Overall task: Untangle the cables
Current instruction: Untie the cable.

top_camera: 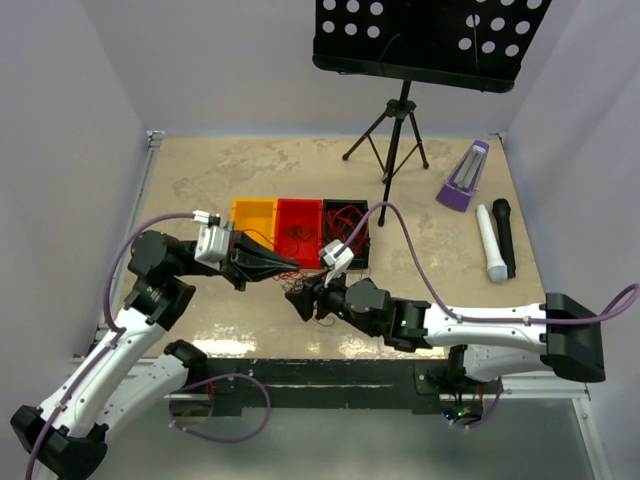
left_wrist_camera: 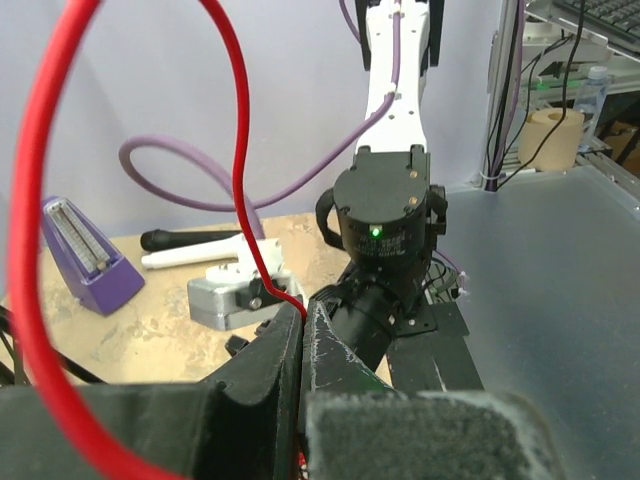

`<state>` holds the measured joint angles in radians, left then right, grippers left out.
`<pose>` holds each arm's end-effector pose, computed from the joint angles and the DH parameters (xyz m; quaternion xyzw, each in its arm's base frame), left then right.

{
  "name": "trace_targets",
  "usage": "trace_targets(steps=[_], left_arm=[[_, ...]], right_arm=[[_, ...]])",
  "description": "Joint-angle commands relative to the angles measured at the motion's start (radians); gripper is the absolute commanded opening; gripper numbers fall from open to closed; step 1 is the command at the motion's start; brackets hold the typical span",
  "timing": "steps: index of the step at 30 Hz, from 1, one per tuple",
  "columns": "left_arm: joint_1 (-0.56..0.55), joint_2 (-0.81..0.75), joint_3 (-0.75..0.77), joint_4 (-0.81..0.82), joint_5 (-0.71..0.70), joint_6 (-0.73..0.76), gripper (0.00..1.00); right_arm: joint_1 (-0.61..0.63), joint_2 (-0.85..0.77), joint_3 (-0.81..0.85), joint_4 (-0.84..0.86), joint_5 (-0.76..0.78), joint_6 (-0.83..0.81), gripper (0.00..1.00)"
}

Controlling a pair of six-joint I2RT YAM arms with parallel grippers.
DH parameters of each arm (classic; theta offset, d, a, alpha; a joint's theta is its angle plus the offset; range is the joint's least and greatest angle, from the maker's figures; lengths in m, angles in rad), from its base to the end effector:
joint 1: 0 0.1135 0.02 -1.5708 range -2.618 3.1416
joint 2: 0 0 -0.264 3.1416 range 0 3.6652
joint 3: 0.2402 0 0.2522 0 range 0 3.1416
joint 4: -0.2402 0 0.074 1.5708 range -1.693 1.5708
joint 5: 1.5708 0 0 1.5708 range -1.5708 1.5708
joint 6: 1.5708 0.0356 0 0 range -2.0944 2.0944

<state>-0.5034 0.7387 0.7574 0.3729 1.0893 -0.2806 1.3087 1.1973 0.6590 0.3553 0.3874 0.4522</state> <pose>0.1181 -0.1011 0.3904 0.4808 0.4247 -0.5378 0.5469 0.0829 0.2572 0.2658 -0.2013 0.7374 0.3896 0.5137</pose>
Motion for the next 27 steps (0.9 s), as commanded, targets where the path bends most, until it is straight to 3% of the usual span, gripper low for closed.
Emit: trace_targets(steps=[1,7,16,20,27], left_arm=[[0.008,-0.006,0.071,0.064,0.012,-0.057,0.00],[0.008,0.004,0.151,0.061,0.008,-0.077,0.00],[0.019,0.042,0.341,0.017,-0.065,0.027,0.00],[0.022,0.094,0.489,-0.070,-0.124,0.148,0.00],[0.020,0.208,0.796,-0.265,-0.374,0.423,0.00]], right_arm=[[0.001,0.013,0.031,0.036,0.113,0.019,0.49],[0.001,0.037,-0.036,0.088,0.146,0.095,0.10],[0.020,0.025,-0.151,0.094,0.090,0.233,0.05],[0.023,0.036,-0.180,0.060,0.091,0.296,0.03],[0.024,0.059,-0.217,0.011,0.102,0.411,0.00]])
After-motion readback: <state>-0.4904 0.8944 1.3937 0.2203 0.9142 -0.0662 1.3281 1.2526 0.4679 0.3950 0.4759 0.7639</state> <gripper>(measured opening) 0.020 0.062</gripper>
